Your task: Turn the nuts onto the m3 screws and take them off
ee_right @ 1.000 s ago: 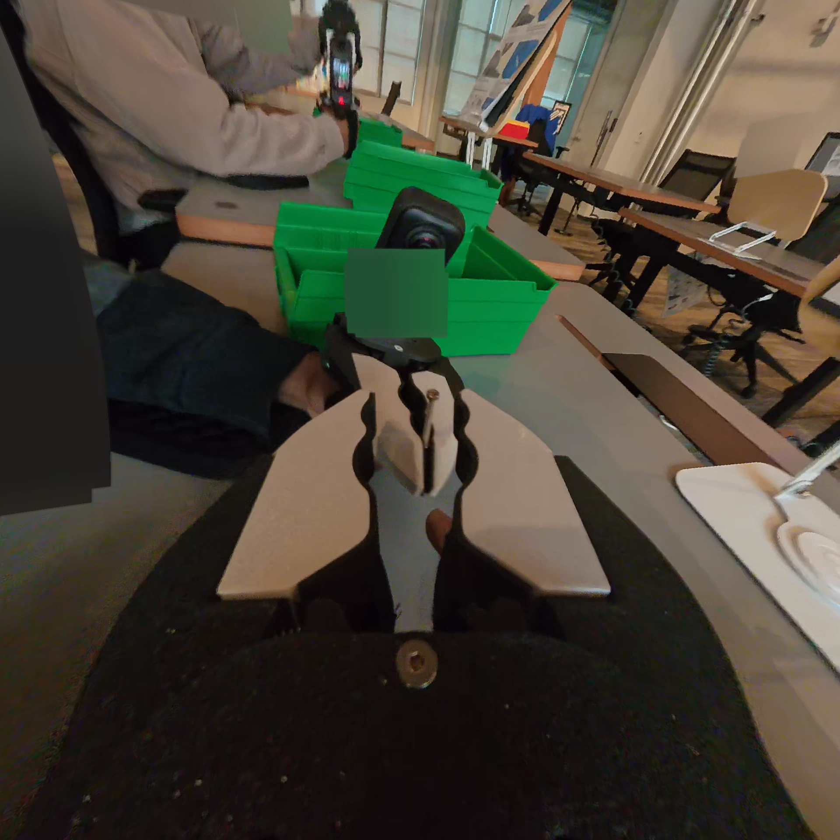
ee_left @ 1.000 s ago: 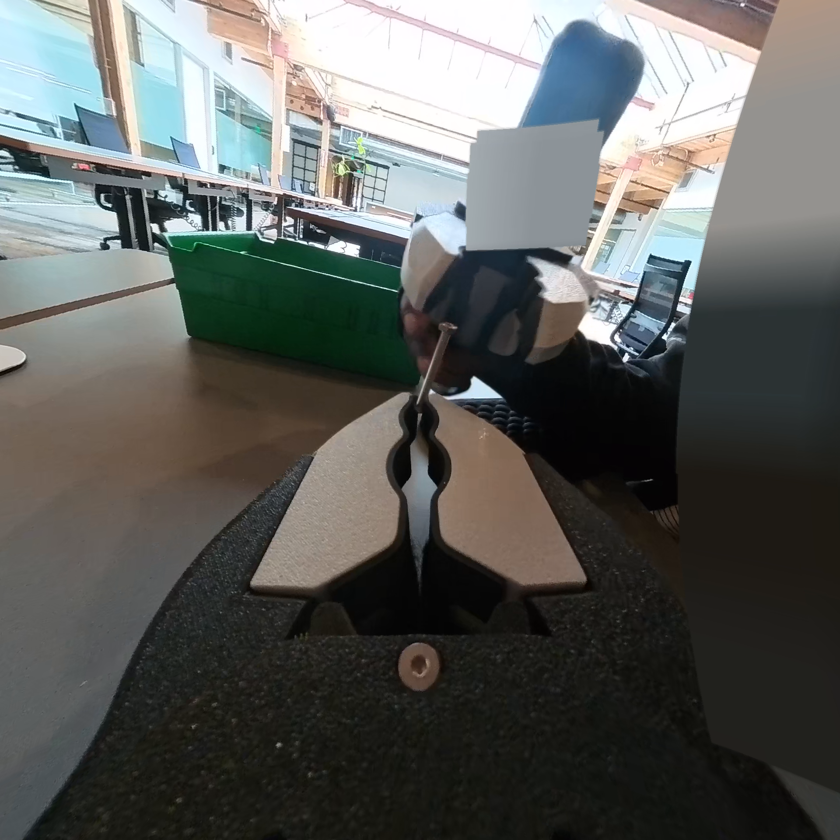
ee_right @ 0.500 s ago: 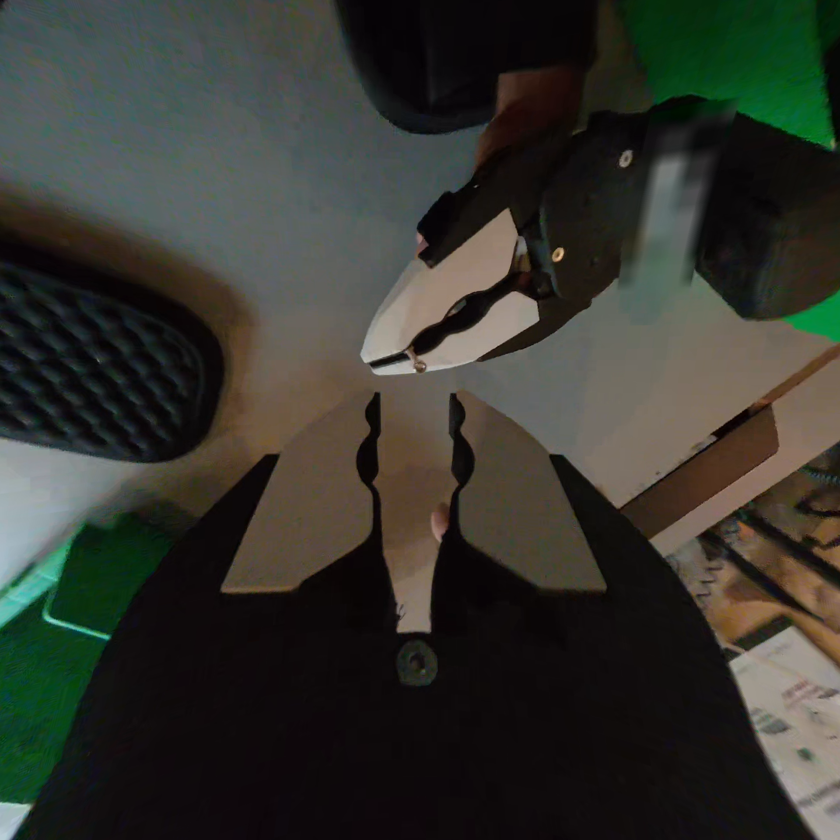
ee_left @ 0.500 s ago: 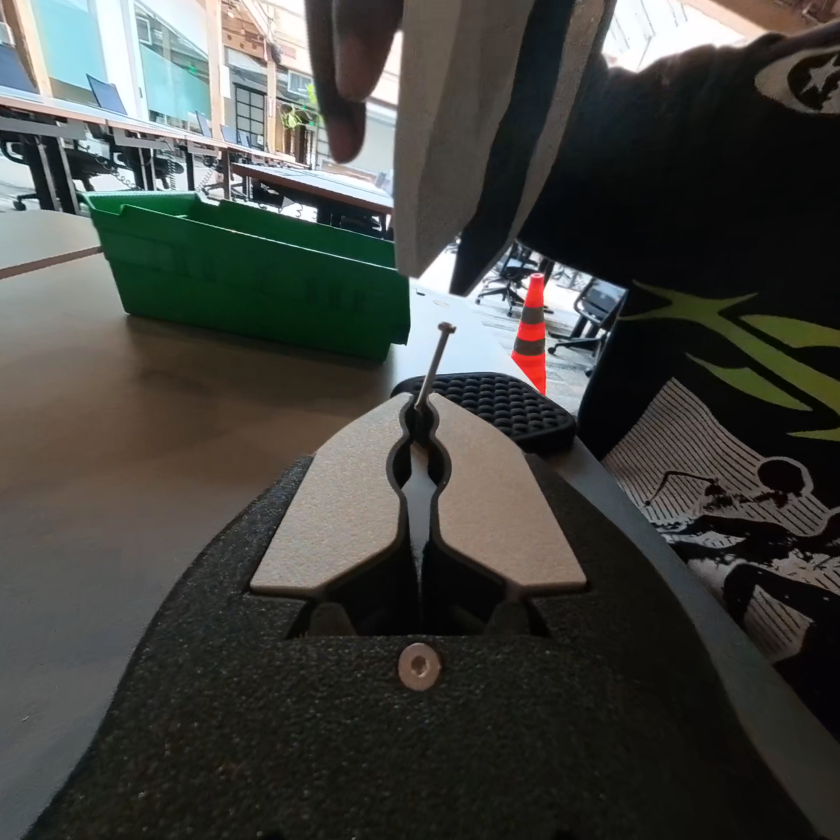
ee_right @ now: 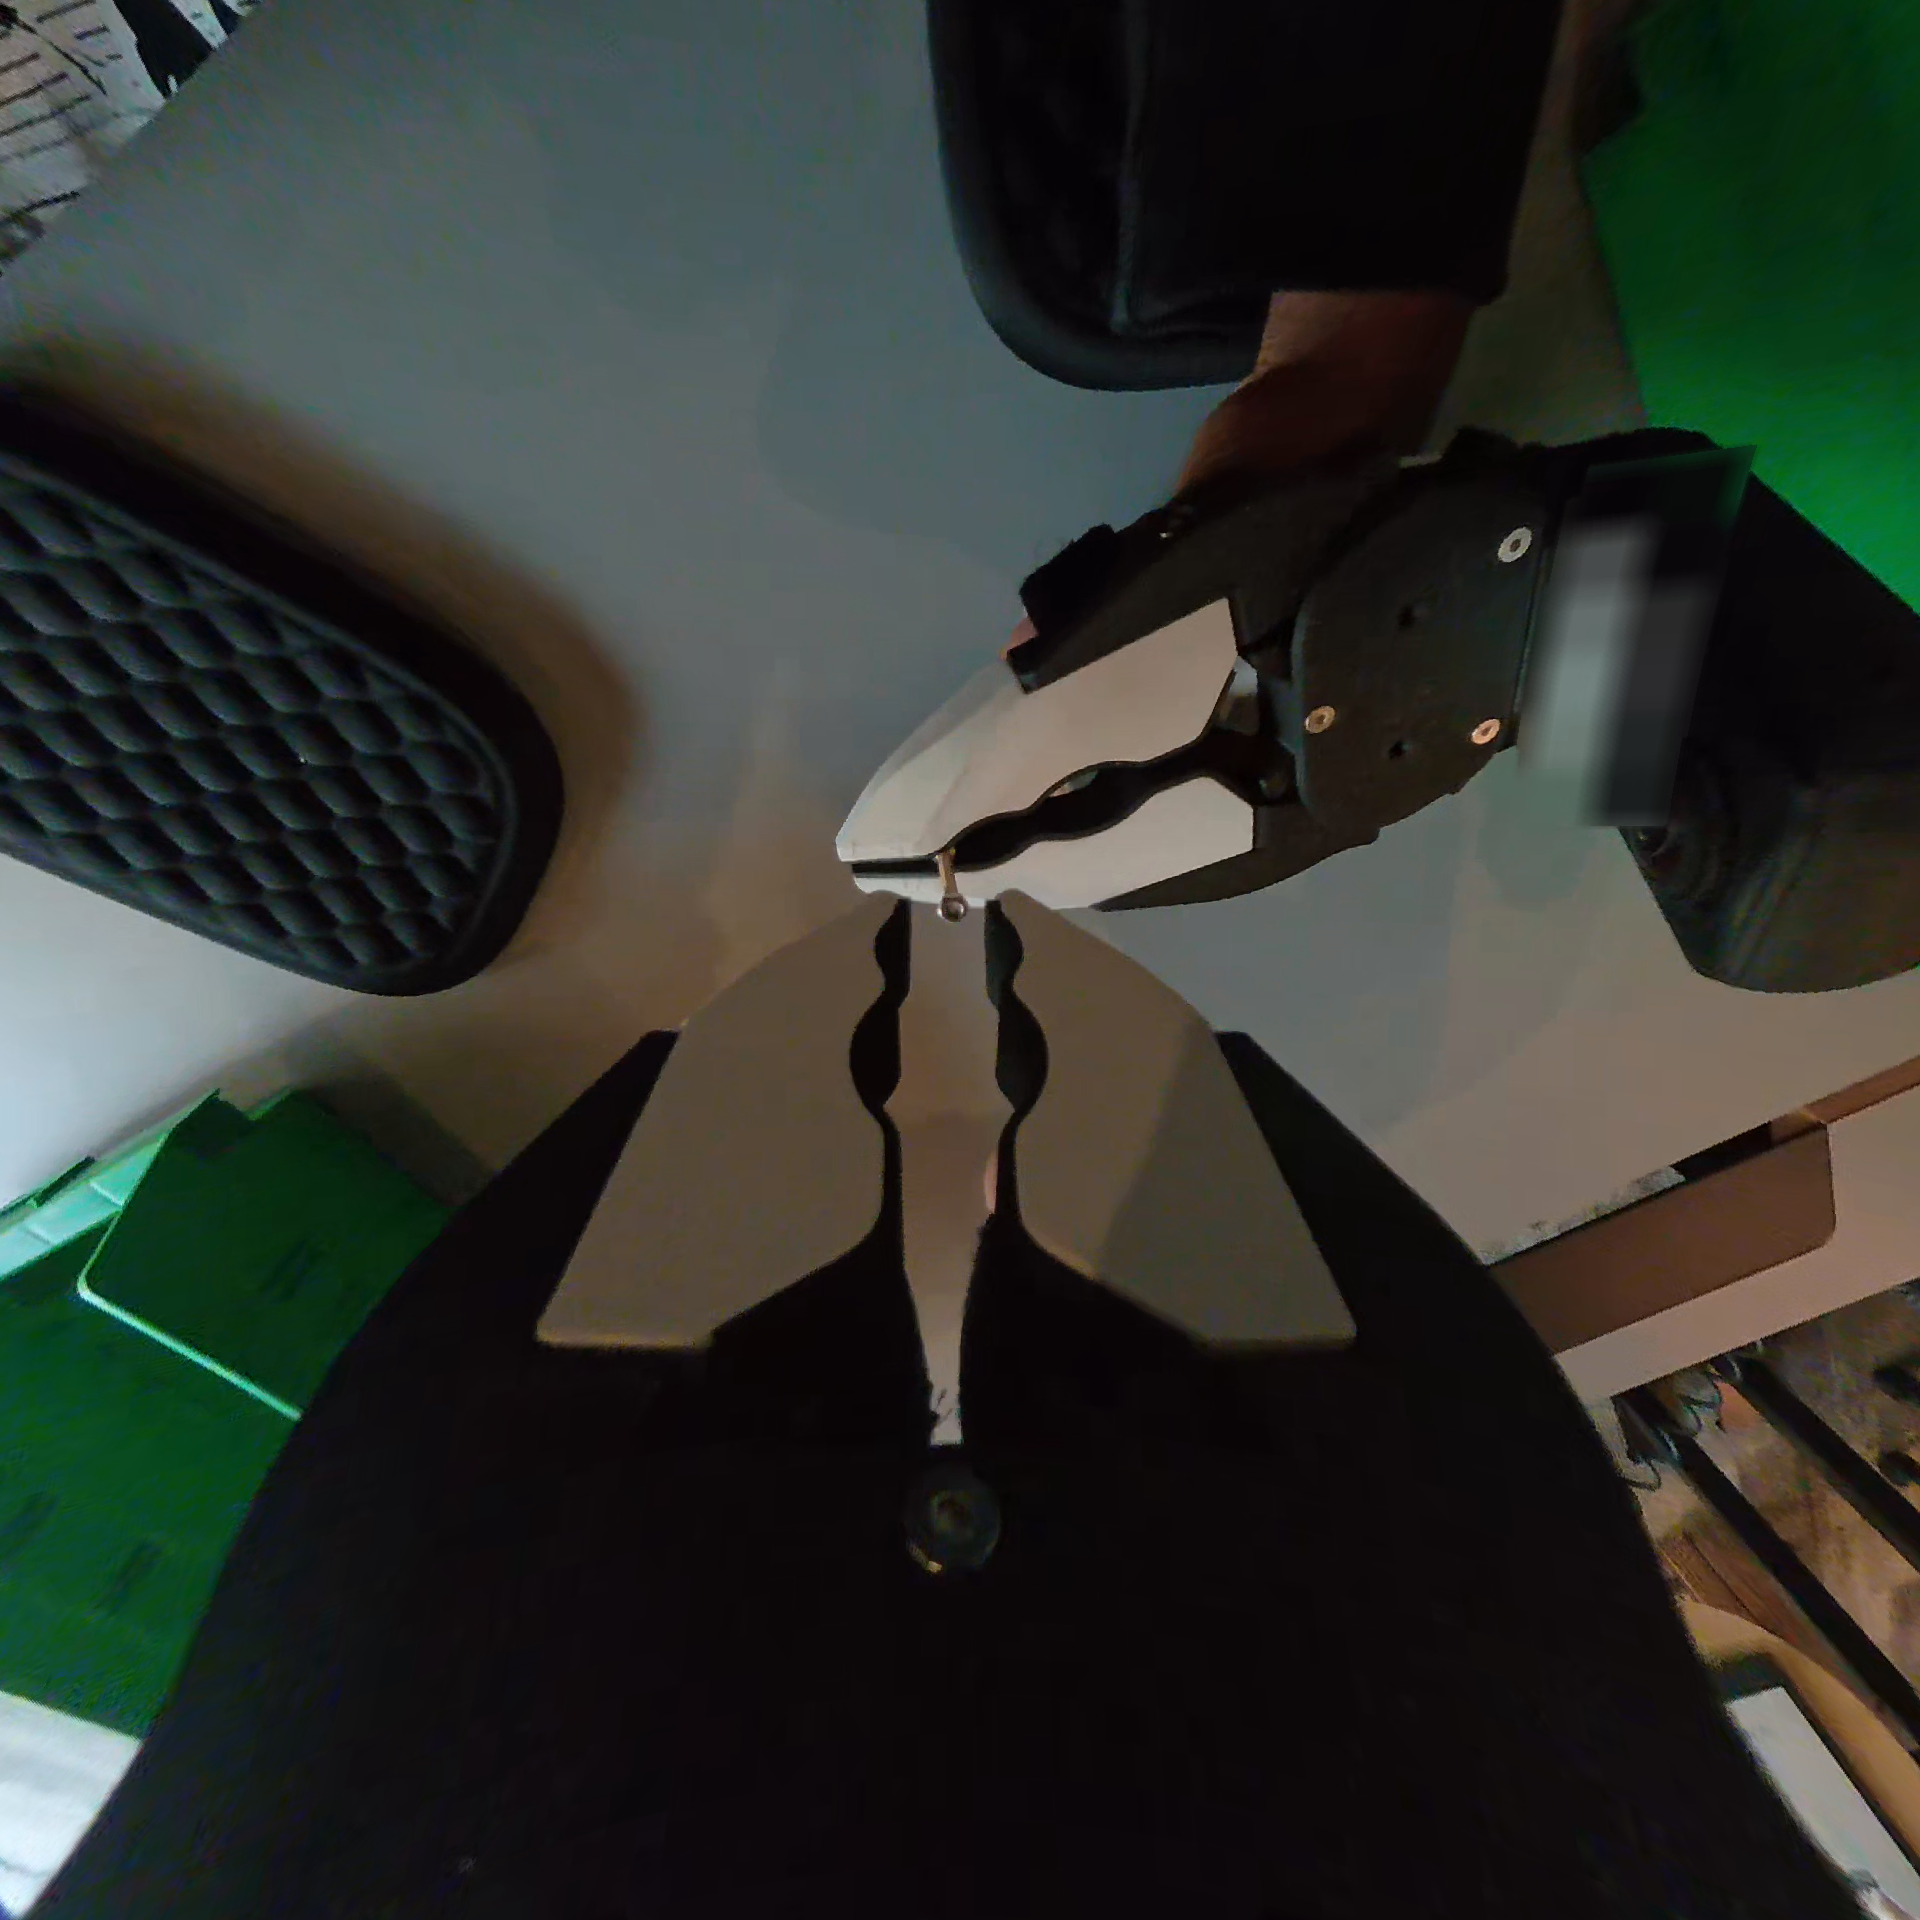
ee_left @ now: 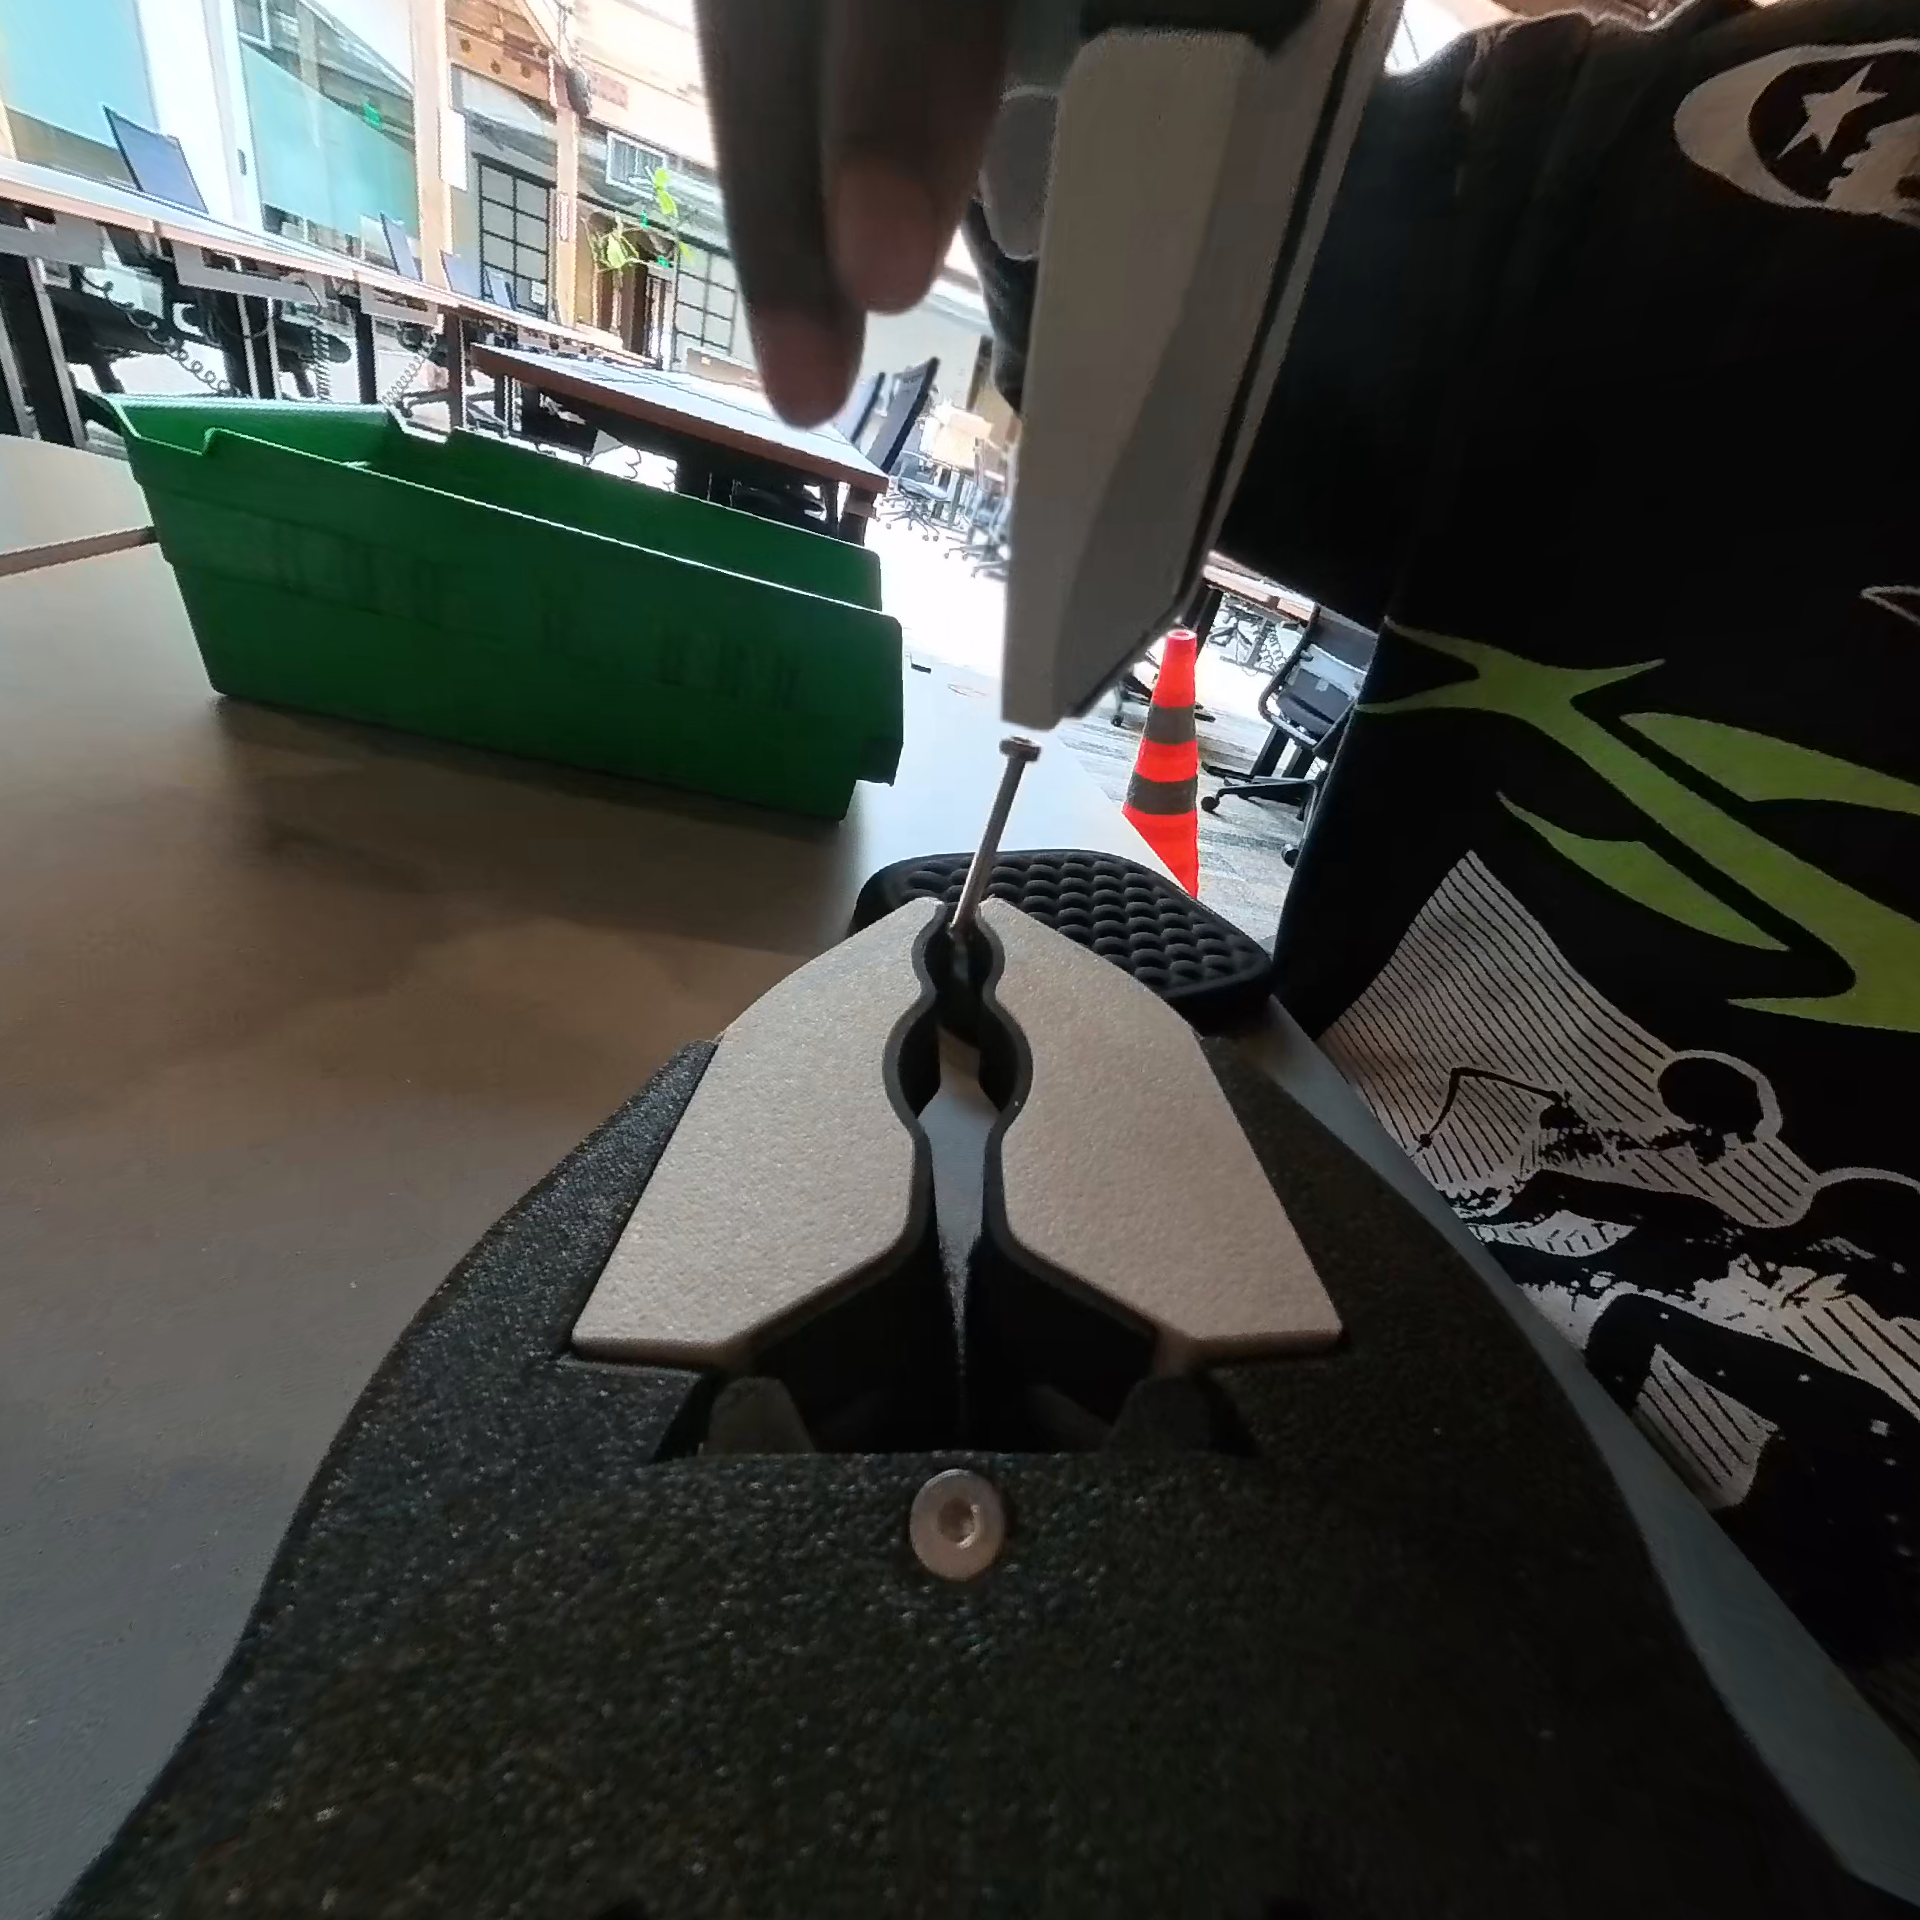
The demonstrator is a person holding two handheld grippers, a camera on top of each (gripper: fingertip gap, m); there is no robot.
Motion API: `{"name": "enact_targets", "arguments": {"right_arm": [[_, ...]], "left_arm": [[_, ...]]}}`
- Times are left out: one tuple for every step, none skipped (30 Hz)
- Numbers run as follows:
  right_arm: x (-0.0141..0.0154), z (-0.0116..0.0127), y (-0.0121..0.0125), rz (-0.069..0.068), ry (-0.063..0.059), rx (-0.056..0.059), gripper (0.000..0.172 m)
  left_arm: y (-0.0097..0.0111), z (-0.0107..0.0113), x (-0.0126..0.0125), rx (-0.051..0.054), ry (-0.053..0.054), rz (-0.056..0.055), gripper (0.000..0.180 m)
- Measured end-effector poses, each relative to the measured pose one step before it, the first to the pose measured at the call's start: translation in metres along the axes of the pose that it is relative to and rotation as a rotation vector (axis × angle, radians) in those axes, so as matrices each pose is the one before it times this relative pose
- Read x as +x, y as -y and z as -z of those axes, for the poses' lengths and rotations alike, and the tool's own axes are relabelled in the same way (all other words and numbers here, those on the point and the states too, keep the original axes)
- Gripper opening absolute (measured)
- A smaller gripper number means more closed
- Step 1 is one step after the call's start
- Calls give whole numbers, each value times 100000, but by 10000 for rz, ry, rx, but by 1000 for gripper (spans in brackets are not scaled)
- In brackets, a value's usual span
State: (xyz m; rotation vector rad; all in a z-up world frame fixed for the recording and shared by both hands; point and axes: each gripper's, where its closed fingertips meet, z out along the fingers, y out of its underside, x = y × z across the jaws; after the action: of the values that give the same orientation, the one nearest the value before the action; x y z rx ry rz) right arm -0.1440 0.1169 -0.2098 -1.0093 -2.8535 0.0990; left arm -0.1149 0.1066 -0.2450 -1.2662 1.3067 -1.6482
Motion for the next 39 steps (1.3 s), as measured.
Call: {"name": "enact_targets", "arguments": {"right_arm": [[27, -108, 41, -10, -21, 38, 12], [5, -147, -65, 28, 0, -46, 12], [29, -156, -119, 35, -11, -91, 11], [24, -126, -104, 22, -2, -61, 11], [-5, -81, -34, -7, 31, -1, 10], [65, -42, -21, -18, -10, 13, 9], [77, 1, 6, -24, -31, 40, 7], [-3, 20, 26, -54, 28, 54, 6], [9, 15, -19, -105, 26, 30, 6], [-3, 11, -81, -164, 28, -10, 5], [-12, 4, -88, -224, 24, -15, 5], [0, -4, 10, -306, 1, 29, 5], [15, 9, 28, -434, -8, 30, 5], [48, -3, -31, -531, -35, -15, 4], [104, 6, -65, -528, -84, -22, 4], [54, 17, -117, -510, -91, -42, 4], [131, 31, -176, -548, -146, -80, 4], [151, 10, -210, -605, -149, -102, 4], [31, 7, -138, -593, -85, -57, 4], [51, -9, -68, -632, -86, -16, 4], [32, -41, -14, -673, -67, 7, 4], [20, -28, -3, -631, -69, 7, 4], [105, -14, 45, -550, -128, 33, 5], [106, -14, 52, -441, -119, 40, 5], [-80, 5, -31, -105, 1, -1, 12], [83, 54, -138, 208, -111, -58, 19], [144, 152, -148, 481, -106, -53, 25], [-99, 221, -20, 783, 80, 68, 32], [-312, 253, 163, 1056, 166, 206, 34], [-261, 218, 115, 1239, 91, 156, 33], [-141, 144, 101, 1173, 3, 94, 32], [-11, 86, 202, 874, -10, 129, 28], [-59, 20, 272, 584, 124, 142, 27], [-188, -5, 239, 394, 273, 120, 25], [-161, -72, 19, 298, 285, -34, 25], [-107, -118, -137, 211, 252, -146, 24], [-92, -149, -175, 135, 249, -175, 23], [51, -136, -135, 101, 127, -149, 22], [81, -121, -35, 108, 65, -97, 19]], "left_arm": [[7, 5, -8, 6, 6, -4, 1], [7, 5, -4, 6, 3, -4, 1], [1, 4, 9, 3, 0, -5, 1], [3, -2, -5, 3, 3, -2, 1], [13, 6, -19, 9, 12, 4, 0], [23, 15, -20, 14, 9, 6, 0], [17, 9, -15, 9, 2, 5, 0], [14, 16, -15, 9, 11, 4, 0], [26, 9, -28, 18, 21, 3, 0], [17, 23, -60, 17, 40, 6, 0], [23, 6, -66, 14, 60, -8, 1], [19, 1, -72, 19, 80, -36, 1], [34, -9, -86, 21, 103, -60, 0], [35, 3, -128, 26, 146, -74, 0], [36, 5, -136, 26, 153, -71, 0], [43, 6, -178, 34, 173, -63, 0], [45, 20, -167, 34, 166, -50, 1], [59, 21, -207, 41, 188, -38, 1], [34, 17, -164, 27, 169, -48, 1], [-10, -6, -117, -3, 140, -65, 1], [-12, -25, -116, -18, 142, -74, 1], [-27, -35, -50, -27, 78, -64, 1], [-2, -13, -38, -3, 43, -31, 1], [26, 13, -30, 20, -1, 23, 1], [14, 5, 12, 11, -53, 49, 1], [-8, -2, 78, -8, -68, 1, 1], [-37, -27, 133, -28, -91, -41, 1], [-29, -26, 154, -29, -102, -35, 1], [-23, -15, 98, -14, -91, 9, 1], [8, 5, 108, 0, -121, 43, 1], [1, -1, 96, -1, -117, 53, 1], [-15, -1, 89, -7, -100, 35, 0], [-22, -19, 139, -22, -118, 18, 1], [-48, -26, 141, -31, -105, 26, 0], [-33, -12, 85, -20, -69, 20, 0], [3, 2, 33, 0, -29, 6, 0], [17, 16, 4, 15, -14, 15, 0], [16, 16, 6, 15, -15, 17, 0], [9, 2, 2, 4, -12, 7, 0]]}}
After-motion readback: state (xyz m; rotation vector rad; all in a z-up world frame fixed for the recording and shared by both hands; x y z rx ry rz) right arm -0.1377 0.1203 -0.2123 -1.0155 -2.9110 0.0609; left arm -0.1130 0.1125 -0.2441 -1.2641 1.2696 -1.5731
